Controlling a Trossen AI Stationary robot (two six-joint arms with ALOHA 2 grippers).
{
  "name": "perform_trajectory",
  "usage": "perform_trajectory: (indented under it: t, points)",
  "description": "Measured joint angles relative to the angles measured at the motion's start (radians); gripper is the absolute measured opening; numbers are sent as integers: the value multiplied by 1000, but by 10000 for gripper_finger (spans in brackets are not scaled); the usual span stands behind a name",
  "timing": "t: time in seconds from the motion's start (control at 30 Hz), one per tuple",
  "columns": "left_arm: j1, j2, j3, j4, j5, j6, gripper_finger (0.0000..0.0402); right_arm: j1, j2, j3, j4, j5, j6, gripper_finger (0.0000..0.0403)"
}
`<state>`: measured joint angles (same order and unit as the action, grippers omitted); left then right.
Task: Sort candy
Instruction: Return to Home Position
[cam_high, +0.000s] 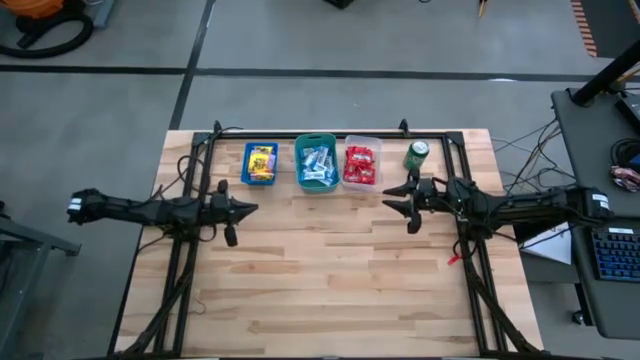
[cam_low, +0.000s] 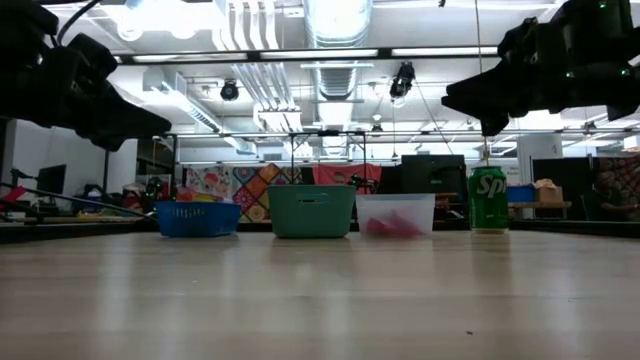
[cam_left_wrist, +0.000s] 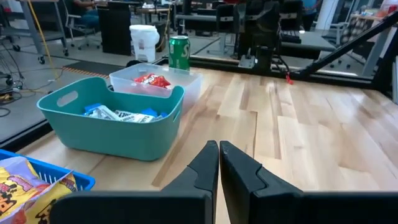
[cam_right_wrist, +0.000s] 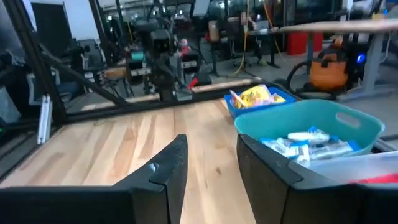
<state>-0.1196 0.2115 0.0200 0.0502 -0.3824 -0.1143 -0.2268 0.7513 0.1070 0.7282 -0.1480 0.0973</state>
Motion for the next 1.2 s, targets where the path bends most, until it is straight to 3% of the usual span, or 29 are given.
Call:
perform_trajectory:
  t: [0.07, 0.2, 0.3, 0.73, 0.93, 1.2]
  points:
    - [0, 5, 0, 1, 0, 0, 0, 40, -33, -9, -8, 53, -8, 130]
    - [0, 15, 0, 1, 0, 0, 0, 127, -117, -76, 5, 4, -180, 125]
    - [0, 21, 0, 5, 0, 0, 0, 192, -226, -93, -23, 114, -206, 123]
    - [0, 44, 0, 8, 0, 1, 0, 207, -751, -94, -711, 173, -248, 137]
    - [0, 52, 0, 10, 0, 1, 0, 210, -751, -95, -714, 149, -266, 132]
    - [0, 56, 0, 9, 0, 0, 0, 300, -751, -95, -715, 151, -358, 130]
